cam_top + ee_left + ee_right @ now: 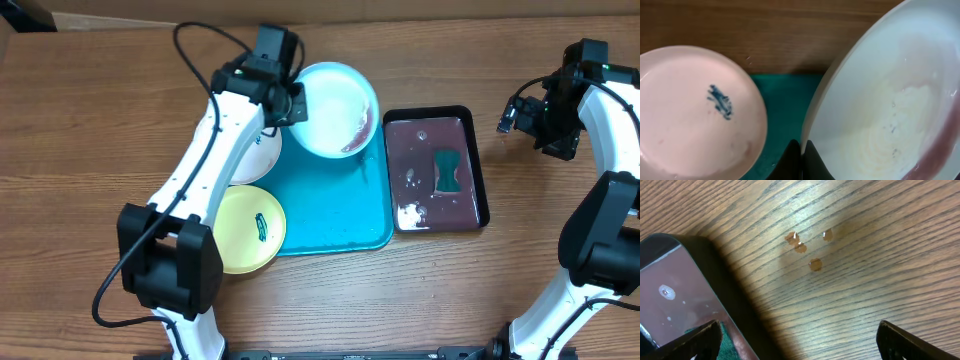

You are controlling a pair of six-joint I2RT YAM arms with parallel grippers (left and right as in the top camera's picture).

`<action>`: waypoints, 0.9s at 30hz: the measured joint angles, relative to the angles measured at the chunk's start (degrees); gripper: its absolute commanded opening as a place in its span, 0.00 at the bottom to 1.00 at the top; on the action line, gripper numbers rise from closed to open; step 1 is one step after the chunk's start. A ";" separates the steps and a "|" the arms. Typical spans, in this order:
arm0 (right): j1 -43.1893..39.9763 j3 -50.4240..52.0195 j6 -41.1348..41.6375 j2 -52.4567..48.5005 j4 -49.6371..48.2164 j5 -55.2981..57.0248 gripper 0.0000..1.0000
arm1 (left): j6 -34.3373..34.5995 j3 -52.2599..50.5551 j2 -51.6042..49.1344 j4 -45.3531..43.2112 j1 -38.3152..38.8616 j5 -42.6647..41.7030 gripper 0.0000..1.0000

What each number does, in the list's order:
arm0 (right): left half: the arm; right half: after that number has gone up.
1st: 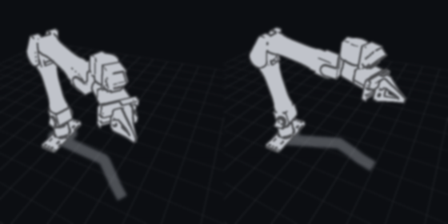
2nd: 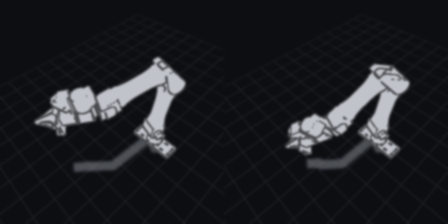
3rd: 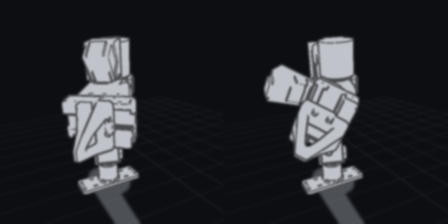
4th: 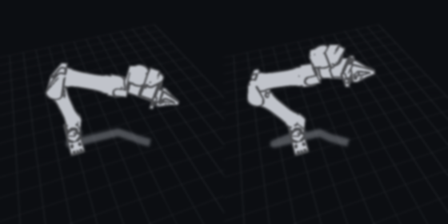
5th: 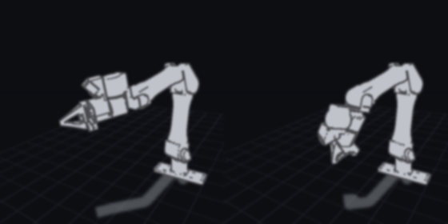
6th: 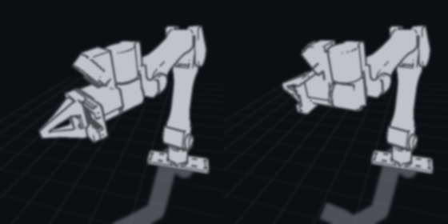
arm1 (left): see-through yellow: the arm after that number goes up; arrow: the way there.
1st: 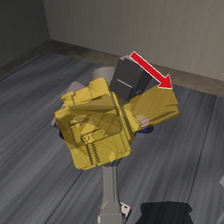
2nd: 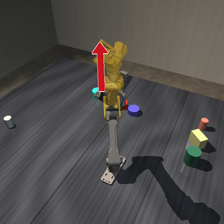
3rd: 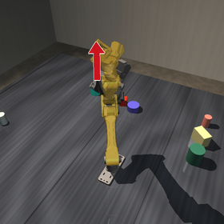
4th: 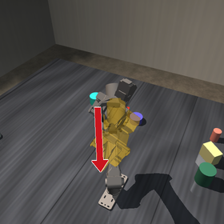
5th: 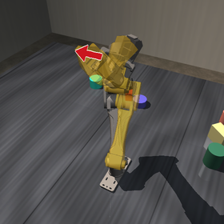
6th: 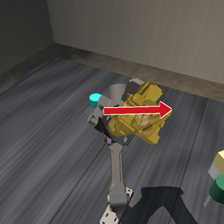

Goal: Clean dirty plates on tray and stack at the side
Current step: 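Lift the white plate with the left gripper and carry it rightward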

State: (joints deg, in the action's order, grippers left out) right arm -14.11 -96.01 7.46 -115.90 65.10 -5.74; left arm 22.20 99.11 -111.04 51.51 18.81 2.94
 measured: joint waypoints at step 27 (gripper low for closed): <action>0.00 0.00 0.00 0.00 0.04 0.00 1.00 | -20.68 0.46 -0.13 -27.08 37.42 58.55 0.04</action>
State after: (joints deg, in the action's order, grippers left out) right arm -14.11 -96.01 7.46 -115.90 65.14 -5.74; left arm 1.52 99.57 -111.18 24.43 56.23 61.49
